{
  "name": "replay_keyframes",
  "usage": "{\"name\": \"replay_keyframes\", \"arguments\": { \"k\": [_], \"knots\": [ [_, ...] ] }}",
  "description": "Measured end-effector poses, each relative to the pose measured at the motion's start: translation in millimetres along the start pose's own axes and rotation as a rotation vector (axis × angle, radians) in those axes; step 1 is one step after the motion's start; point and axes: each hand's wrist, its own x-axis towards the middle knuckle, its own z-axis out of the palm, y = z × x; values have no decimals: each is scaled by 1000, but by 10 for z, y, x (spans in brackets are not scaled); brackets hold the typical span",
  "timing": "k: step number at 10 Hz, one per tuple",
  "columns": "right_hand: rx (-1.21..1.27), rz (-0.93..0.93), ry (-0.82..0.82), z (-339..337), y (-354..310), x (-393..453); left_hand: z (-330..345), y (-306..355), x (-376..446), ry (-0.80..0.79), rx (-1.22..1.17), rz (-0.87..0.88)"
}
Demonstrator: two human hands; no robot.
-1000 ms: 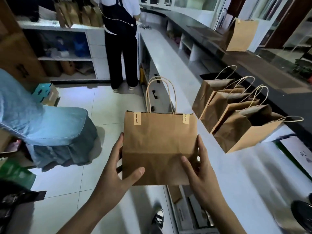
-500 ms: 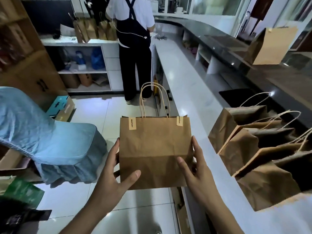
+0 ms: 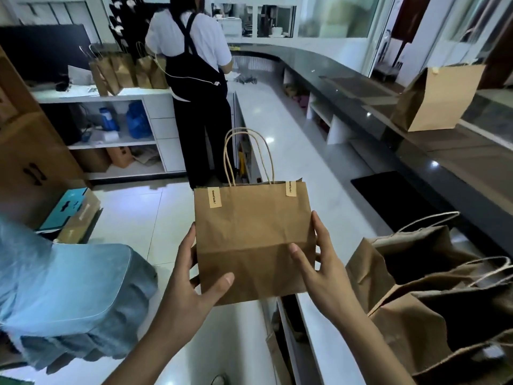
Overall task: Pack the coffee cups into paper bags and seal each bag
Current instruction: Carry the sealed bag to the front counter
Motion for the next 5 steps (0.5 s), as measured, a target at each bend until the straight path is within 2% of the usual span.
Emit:
{"name": "replay_keyframes", "arguments": {
  "k": [3, 5],
  "knots": [
    [15, 28, 57, -57, -135, 1063, 173, 71, 1172, -73, -42, 93],
    [9, 68, 176, -165, -301, 1883, 321, 216, 2134, -184, -105, 164]
  ]
}}
